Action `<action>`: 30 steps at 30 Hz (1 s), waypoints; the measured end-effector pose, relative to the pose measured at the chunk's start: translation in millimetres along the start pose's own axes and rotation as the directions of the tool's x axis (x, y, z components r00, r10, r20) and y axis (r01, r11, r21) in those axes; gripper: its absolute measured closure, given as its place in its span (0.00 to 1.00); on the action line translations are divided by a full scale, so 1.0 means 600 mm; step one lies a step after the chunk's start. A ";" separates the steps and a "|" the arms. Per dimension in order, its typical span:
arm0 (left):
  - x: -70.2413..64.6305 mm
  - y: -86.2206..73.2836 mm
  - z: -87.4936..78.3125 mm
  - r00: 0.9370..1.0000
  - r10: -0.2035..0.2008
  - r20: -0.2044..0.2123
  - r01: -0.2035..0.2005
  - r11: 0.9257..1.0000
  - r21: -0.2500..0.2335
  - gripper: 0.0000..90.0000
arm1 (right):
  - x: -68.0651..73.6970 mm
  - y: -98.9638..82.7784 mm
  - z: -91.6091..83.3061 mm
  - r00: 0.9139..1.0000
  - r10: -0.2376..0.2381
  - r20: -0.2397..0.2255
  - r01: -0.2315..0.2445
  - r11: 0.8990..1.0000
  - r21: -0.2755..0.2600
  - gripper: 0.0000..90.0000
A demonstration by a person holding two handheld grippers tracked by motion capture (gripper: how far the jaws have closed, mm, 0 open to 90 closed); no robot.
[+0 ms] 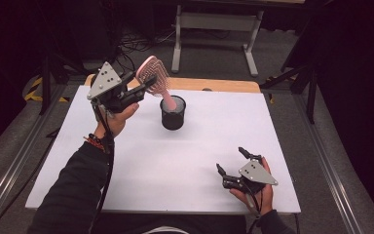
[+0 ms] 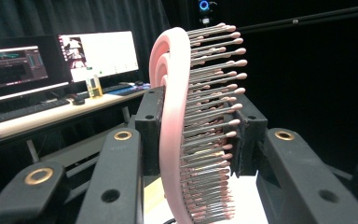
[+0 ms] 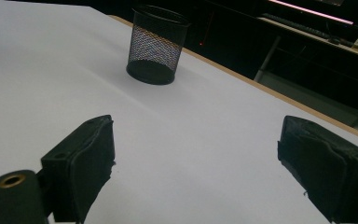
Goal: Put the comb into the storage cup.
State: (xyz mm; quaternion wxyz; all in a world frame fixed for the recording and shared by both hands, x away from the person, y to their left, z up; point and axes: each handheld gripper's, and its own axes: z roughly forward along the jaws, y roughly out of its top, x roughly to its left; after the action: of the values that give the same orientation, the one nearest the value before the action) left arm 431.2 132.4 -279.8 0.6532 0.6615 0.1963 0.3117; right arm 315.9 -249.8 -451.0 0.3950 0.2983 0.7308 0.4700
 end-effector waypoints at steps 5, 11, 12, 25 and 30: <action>-0.001 -0.003 0.017 1.000 0.005 -0.001 -0.005 1.000 0.016 0.70 | 0.003 0.001 0.002 1.000 -0.005 -0.005 0.005 1.000 0.000 0.13; 0.002 -0.009 0.040 1.000 0.011 -0.017 -0.010 0.999 0.039 0.70 | 0.006 0.003 0.004 1.000 -0.011 -0.006 0.011 1.000 -0.003 0.13; 0.003 -0.011 0.047 1.000 0.017 -0.018 -0.016 0.999 0.043 0.70 | 0.006 0.003 0.004 1.000 -0.011 -0.004 0.011 1.000 -0.003 0.13; 0.006 -0.028 0.093 0.998 0.004 -0.055 0.001 0.997 0.076 0.70 | -0.001 0.003 0.001 1.000 0.023 -0.004 -0.023 1.000 -0.013 0.13; 0.010 -0.036 0.101 0.997 -0.005 -0.078 0.012 0.996 0.088 0.70 | 0.003 0.004 0.002 1.000 0.014 -0.006 -0.014 1.000 -0.007 0.13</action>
State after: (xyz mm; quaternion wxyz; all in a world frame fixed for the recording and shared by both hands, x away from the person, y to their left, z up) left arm 479.4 92.8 -297.3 0.6166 0.6761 0.2380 0.3256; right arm 316.1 -246.9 -449.8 0.3905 0.3004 0.7283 0.4763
